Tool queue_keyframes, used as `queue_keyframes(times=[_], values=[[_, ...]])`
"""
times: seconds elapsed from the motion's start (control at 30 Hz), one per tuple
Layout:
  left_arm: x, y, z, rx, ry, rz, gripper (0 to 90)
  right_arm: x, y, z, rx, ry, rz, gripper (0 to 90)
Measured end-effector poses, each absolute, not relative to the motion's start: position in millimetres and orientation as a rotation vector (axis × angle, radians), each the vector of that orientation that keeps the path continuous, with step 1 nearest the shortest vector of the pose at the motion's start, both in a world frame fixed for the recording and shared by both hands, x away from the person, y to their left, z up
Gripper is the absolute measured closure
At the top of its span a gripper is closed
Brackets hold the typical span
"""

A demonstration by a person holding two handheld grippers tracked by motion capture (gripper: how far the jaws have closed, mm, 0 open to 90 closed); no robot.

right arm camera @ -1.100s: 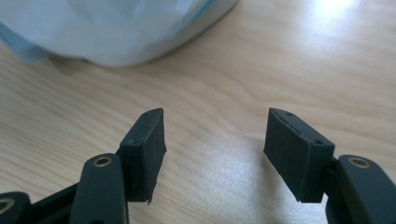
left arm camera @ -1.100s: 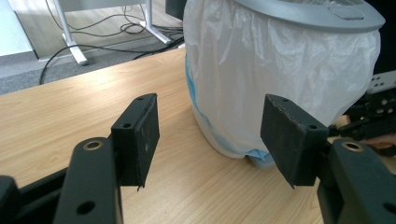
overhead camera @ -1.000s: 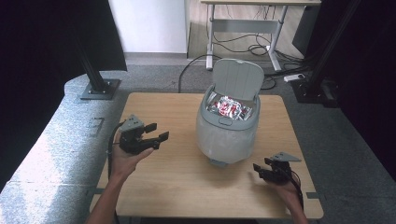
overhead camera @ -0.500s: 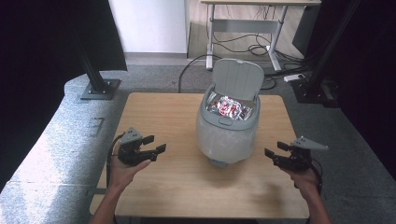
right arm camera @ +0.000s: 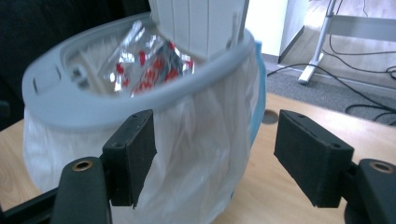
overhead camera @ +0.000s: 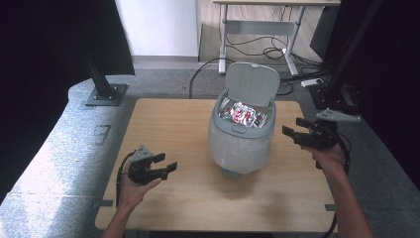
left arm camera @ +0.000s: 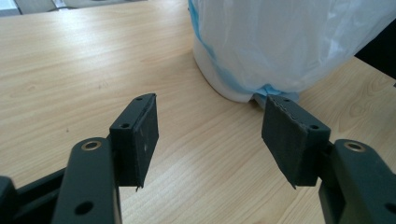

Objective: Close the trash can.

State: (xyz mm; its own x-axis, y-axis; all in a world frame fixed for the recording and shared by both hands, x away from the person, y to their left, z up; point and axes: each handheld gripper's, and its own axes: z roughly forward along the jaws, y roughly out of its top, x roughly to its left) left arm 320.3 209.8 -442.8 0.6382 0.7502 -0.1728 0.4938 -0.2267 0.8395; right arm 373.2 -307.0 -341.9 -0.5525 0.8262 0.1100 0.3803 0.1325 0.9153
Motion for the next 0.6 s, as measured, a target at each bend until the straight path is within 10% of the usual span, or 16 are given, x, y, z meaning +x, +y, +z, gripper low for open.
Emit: queue_keyframes(times=[0.6], values=[[322, 217, -463, 1.893, 1.019, 0.296, 37.0, 416, -293, -311, 1.125, 2.032, 1.394, 28.0]])
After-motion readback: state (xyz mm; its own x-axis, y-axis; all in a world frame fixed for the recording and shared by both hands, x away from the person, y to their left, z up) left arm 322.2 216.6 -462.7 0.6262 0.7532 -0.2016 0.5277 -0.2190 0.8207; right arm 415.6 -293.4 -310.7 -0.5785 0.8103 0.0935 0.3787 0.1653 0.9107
